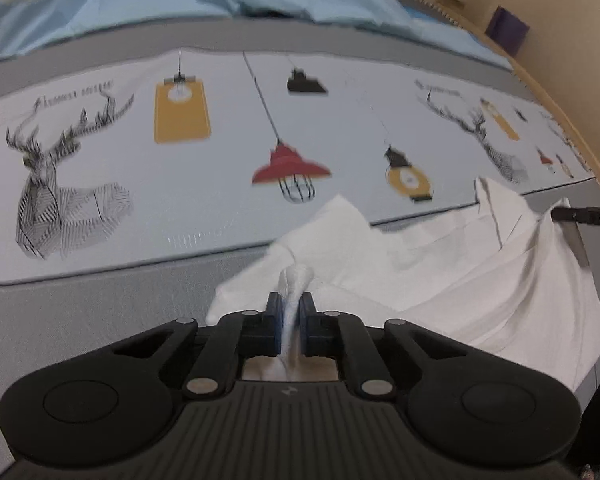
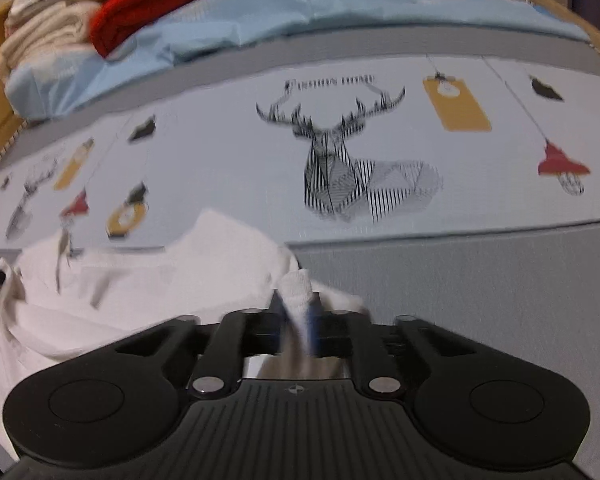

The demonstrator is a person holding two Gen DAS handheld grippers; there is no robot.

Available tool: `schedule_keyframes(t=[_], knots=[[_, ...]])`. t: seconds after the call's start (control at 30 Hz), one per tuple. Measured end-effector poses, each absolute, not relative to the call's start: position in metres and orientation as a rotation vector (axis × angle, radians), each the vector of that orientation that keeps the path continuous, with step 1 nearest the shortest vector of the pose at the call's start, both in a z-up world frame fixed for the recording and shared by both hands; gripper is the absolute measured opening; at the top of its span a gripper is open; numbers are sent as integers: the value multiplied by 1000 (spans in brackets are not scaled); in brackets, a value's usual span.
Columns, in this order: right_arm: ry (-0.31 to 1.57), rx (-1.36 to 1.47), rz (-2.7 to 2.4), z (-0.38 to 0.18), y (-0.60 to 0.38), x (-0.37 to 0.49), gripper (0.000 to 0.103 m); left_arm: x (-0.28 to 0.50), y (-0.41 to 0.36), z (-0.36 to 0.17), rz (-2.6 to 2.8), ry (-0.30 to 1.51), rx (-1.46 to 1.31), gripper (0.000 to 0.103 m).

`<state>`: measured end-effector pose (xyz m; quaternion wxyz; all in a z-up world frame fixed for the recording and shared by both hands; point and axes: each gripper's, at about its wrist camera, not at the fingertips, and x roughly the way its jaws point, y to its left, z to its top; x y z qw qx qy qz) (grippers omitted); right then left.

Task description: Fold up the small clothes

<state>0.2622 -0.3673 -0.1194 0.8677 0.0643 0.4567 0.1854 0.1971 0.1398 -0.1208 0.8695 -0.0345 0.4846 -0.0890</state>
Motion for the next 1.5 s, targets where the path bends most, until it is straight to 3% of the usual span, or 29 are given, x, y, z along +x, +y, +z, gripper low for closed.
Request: schedule_keyframes(t=[0.2,0.47,0.5,0.57,0.6,0.7,0.87,0.93,1.07,1.17,1.23,1.37,1.4,1.43,1.47,1.5], knots=[[742,287,348,-78,-381,265,9,193,174,-79,-75,794,-203,5],[734,314,200,-94,-372,295,9,210,168,-86,49,775,-192,7],[742,301,179,-96,-368,299,11,213,169,-88,80,787,-192,9],[780,264,117,-102,-363,306,24,214,173,-89,106,825,-212,9],[800,253,78,-104,-362,307,37,211,175,-88,93,837,-227,9],[817,298,106,-100,-368,302,38,201,179,-86,42,871,-235,9],[948,314,236,-104,-375,276,38,177,184,-107,-117,1074,-319,22],[1014,281,291,-110,-372,257,38,164,177,-118,-181,1154,-293,32],[1104,167,353,-121,-365,216,38,137,166,-136,-262,1264,-253,32],[1152,90,360,-126,-367,184,38,120,161,-142,-293,1305,-200,28],[1173,74,361,-126,-373,170,38,108,160,-141,-299,1311,-177,7],[1205,84,381,-126,-381,150,38,88,160,-130,-309,1285,-162,5],[1219,74,396,-127,-379,146,34,83,161,-128,-306,1278,-163,5],[1230,54,408,-129,-377,142,14,78,161,-126,-300,1269,-165,4],[1231,28,412,-130,-374,139,4,77,161,-122,-294,1263,-171,4],[1219,9,414,-127,-373,135,4,71,162,-119,-288,1255,-179,4]])
